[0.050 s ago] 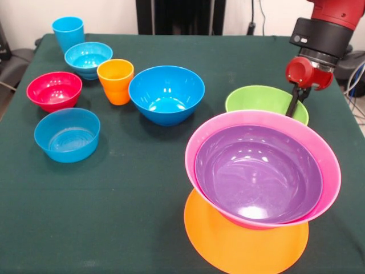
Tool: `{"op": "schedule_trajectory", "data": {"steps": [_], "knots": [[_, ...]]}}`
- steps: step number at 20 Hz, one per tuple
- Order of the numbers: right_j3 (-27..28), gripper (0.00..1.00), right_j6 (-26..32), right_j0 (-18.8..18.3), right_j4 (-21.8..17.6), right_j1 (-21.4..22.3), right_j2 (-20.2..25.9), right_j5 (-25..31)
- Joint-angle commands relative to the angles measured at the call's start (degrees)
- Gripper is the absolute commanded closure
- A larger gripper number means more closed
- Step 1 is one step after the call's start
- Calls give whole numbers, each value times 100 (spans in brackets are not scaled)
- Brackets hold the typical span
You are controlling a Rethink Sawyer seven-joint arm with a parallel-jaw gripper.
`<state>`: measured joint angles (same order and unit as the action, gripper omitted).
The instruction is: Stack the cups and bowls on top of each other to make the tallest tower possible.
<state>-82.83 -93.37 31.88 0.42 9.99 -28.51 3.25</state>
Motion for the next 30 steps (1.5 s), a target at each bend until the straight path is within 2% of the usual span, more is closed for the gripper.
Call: {"op": "schedule_trajectory", "data": {"steps": [1, 12, 13, 30], "knots": [[345, 100, -805, 2, 145, -94, 426, 575], [288, 100, -849, 26, 266, -36, 409, 946], [309, 0, -839, 21, 271, -34, 409, 995], [318, 0, -878, -20, 235, -20, 486, 915]]}}
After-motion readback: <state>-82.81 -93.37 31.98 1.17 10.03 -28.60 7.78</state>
